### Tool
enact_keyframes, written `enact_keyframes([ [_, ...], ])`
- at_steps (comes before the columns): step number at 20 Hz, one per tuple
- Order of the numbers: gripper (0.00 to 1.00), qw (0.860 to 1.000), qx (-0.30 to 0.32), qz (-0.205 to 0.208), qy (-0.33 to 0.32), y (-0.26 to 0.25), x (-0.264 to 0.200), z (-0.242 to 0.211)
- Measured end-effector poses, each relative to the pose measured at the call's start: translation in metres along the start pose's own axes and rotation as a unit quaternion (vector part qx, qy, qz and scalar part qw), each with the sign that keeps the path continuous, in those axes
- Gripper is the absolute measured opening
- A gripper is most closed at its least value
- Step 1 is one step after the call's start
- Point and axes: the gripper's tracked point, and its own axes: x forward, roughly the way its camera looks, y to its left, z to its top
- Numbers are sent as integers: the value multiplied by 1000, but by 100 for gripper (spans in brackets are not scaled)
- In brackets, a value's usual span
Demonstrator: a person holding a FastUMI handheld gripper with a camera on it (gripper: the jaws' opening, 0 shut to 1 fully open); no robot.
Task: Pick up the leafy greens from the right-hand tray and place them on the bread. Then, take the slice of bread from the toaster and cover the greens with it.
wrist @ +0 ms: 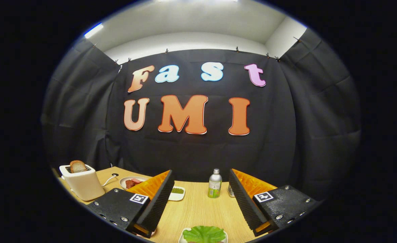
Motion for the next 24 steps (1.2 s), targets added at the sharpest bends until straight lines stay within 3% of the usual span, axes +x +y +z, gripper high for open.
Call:
enact_keyframes([
  [6, 98, 996, 4, 24, 84, 3, -3, -47],
  [10, 98, 986, 31, 32, 158, -2, -7, -79],
  [15, 98, 961, -2, 20, 277, -6, -16, -149],
  [17, 98, 943, 3, 38, 329, 3, -22, -180],
  [24, 99, 909, -12, 42, 416, 0, -37, -241],
])
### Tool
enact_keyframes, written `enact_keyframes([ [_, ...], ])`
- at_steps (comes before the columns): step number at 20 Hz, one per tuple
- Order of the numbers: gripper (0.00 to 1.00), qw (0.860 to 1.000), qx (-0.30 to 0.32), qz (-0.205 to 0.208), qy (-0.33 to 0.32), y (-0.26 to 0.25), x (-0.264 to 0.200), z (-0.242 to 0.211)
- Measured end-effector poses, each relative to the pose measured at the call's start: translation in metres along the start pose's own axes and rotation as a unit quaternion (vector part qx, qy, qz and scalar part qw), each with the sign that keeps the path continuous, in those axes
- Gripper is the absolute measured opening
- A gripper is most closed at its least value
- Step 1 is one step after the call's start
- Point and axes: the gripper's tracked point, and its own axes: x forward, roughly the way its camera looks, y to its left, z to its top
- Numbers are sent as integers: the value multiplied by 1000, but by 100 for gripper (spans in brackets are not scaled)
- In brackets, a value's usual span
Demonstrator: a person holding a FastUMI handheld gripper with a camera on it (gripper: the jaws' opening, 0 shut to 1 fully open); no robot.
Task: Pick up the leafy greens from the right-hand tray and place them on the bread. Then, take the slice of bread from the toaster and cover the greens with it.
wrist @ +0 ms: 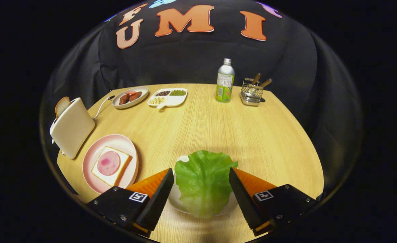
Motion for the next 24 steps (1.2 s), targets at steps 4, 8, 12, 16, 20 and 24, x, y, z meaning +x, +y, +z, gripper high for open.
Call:
enact_keyframes([
  [4, 98, 999, -19, -16, 42, -12, 13, -26],
  [8, 97, 998, -12, -6, 54, -9, 23, -30],
  [12, 85, 998, 2, -1, 64, -4, 31, -35],
  [16, 65, 998, 0, -2, 60, -2, 31, -33],
  [20, 26, 999, 22, -6, 50, -6, 33, -28],
  [24, 10, 997, 77, 23, 23, 2, 31, -14],
])
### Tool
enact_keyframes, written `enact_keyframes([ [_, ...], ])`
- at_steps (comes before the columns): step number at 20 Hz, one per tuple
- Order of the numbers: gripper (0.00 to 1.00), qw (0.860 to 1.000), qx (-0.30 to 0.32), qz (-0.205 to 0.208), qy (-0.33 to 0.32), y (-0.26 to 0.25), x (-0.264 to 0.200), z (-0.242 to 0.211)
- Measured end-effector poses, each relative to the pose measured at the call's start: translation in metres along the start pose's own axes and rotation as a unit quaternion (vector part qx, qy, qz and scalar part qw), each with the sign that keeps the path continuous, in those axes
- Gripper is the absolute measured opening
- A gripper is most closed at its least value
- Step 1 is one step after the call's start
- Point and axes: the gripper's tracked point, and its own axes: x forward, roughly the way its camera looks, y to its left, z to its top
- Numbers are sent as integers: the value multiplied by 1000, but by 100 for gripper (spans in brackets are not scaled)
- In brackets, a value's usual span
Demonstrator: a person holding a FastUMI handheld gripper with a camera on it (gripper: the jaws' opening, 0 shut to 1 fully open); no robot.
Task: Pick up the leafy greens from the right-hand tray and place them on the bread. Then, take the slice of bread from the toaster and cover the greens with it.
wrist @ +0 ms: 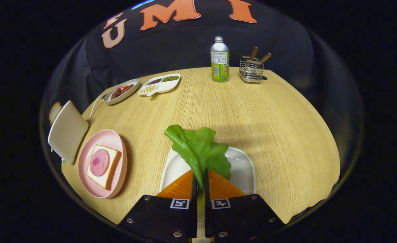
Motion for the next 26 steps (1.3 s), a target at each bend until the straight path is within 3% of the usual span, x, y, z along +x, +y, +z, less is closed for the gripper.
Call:
enact_keyframes([
  [5, 10, 998, 19, 44, -40, 24, -17, 22],
  [18, 9, 986, -25, 144, -85, 111, -40, 46],
  [26, 9, 980, -51, 184, -59, 165, -28, 28],
])
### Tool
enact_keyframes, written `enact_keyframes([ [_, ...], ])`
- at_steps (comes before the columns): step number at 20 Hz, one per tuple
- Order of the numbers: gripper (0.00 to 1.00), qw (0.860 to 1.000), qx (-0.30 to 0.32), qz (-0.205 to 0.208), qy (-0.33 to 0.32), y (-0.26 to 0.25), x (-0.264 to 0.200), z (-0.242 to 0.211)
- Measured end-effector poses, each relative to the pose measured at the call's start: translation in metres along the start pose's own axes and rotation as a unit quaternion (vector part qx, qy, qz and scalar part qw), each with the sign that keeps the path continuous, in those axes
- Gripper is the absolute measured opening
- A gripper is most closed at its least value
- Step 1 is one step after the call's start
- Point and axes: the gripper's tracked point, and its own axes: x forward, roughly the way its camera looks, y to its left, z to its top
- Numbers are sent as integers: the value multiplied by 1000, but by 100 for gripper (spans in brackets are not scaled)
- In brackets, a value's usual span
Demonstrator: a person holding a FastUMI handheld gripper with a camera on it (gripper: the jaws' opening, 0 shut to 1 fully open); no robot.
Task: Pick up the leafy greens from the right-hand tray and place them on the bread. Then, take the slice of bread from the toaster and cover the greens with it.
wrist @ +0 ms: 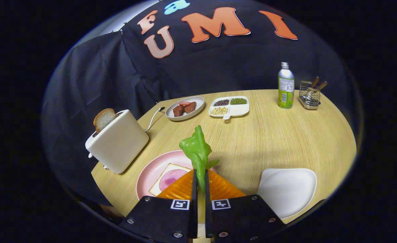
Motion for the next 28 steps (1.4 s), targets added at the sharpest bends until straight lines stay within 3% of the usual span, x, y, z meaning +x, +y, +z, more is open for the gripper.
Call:
enact_keyframes([
  [9, 9, 998, -7, 30, 47, 40, 25, -28],
  [13, 15, 997, -8, 44, 60, 52, 32, -34],
  [15, 19, 997, -4, 51, 62, 58, 32, -34],
  [20, 43, 997, -18, 54, 43, 63, 26, -22],
  [25, 51, 998, -21, 44, 26, 64, 19, 5],
  [28, 63, 999, -32, 39, 11, 72, 15, 31],
])
